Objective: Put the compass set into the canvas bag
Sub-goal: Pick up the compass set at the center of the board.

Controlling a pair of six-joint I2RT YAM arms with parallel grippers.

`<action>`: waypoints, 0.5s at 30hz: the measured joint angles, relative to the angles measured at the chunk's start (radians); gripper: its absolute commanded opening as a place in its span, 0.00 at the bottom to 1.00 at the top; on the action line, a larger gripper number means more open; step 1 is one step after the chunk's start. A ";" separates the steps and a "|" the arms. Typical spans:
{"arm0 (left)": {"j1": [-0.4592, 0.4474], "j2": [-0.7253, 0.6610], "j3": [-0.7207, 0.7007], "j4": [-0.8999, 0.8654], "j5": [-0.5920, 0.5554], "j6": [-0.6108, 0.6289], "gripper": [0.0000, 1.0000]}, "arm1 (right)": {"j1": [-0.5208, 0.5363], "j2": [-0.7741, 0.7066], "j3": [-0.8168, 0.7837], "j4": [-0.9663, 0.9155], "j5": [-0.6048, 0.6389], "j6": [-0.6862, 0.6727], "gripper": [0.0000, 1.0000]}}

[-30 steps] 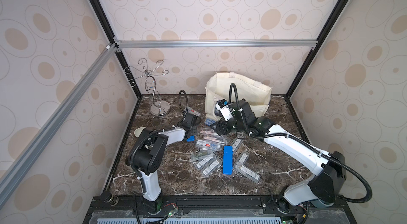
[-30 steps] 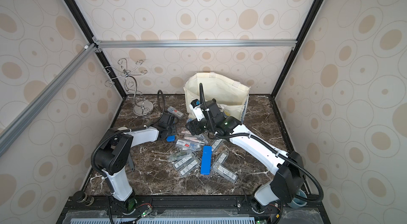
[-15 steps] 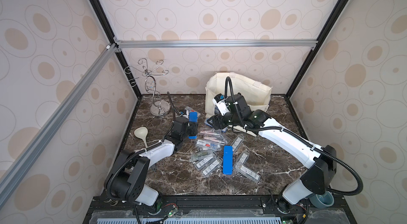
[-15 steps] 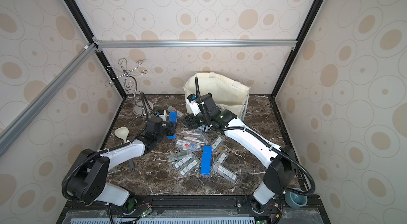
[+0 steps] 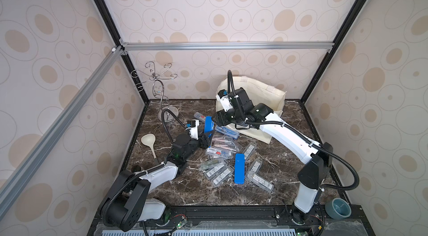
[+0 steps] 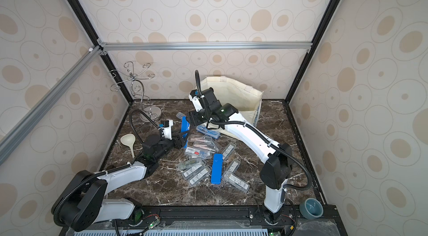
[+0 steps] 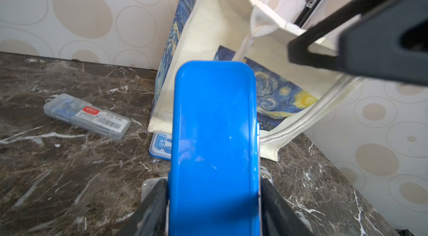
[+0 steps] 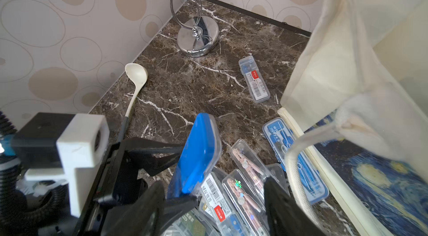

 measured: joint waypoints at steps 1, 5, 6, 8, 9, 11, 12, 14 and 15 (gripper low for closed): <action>0.000 -0.002 -0.001 0.014 0.002 0.004 0.60 | 0.000 0.010 0.013 -0.007 -0.004 0.005 0.68; 0.000 -0.002 -0.003 0.057 0.003 0.023 0.60 | 0.000 0.050 0.066 -0.027 -0.029 0.026 0.67; 0.000 -0.002 -0.003 0.064 0.003 0.029 0.60 | 0.000 0.058 0.077 -0.031 -0.035 0.031 0.66; 0.000 -0.002 -0.004 0.079 0.003 0.040 0.60 | 0.000 0.074 0.100 -0.040 -0.047 0.039 0.65; 0.000 -0.002 -0.004 0.085 0.003 0.045 0.60 | 0.000 0.083 0.112 -0.044 -0.051 0.043 0.64; 0.000 -0.002 -0.004 0.095 0.003 0.052 0.60 | 0.000 0.099 0.132 -0.048 -0.058 0.052 0.61; 0.000 -0.002 -0.005 0.099 0.003 0.056 0.60 | 0.000 0.107 0.140 -0.048 -0.061 0.056 0.60; 0.000 -0.002 -0.005 0.103 0.003 0.063 0.61 | 0.000 0.119 0.147 -0.049 -0.071 0.064 0.56; 0.000 -0.002 -0.005 0.104 0.003 0.067 0.60 | 0.000 0.124 0.149 -0.050 -0.074 0.068 0.54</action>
